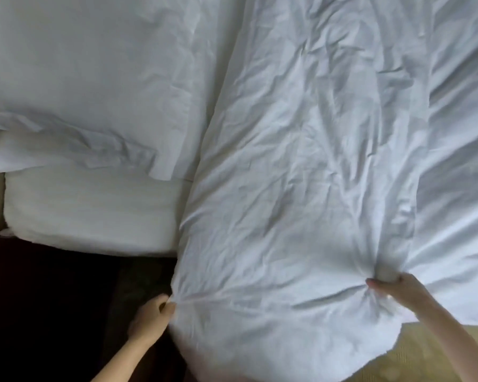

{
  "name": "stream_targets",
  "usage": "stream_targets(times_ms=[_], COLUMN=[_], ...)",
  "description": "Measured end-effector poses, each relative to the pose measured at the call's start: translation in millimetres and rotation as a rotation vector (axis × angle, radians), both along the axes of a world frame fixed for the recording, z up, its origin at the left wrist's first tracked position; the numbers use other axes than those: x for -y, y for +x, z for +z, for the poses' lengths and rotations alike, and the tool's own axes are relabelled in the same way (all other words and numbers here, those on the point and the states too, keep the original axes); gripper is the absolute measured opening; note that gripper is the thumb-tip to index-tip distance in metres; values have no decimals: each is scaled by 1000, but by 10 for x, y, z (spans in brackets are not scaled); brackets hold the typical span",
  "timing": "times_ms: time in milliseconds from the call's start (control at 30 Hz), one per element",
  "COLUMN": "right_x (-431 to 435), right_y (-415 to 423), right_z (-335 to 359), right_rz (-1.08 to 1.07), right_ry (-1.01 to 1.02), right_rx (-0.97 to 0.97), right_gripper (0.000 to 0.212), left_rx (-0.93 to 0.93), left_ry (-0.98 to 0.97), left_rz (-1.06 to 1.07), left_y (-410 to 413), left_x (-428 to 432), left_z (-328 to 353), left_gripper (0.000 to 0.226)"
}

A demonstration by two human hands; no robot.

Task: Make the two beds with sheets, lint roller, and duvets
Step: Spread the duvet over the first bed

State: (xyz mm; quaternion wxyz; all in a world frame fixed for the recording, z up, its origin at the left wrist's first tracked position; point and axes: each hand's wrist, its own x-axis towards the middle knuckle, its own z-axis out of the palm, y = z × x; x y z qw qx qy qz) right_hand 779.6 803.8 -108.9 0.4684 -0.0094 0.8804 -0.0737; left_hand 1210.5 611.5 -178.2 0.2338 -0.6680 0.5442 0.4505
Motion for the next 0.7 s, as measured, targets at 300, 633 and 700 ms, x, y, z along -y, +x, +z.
stream_targets(times_ms=[300, 633, 700], right_x=[456, 986, 828], right_y=[-311, -1006, -1125], right_z=[9, 215, 77], right_rz=[-511, -549, -429], right_ry=[-629, -892, -717], right_rx=[-159, -134, -261], right_gripper=[16, 12, 21], left_rx=[-500, -570, -423], left_ry=[-498, -326, -344], left_rz=[257, 595, 528], left_y=[-1114, -1616, -1581], left_x=[558, 1252, 1202], left_z=[366, 433, 353], left_gripper=[21, 51, 48])
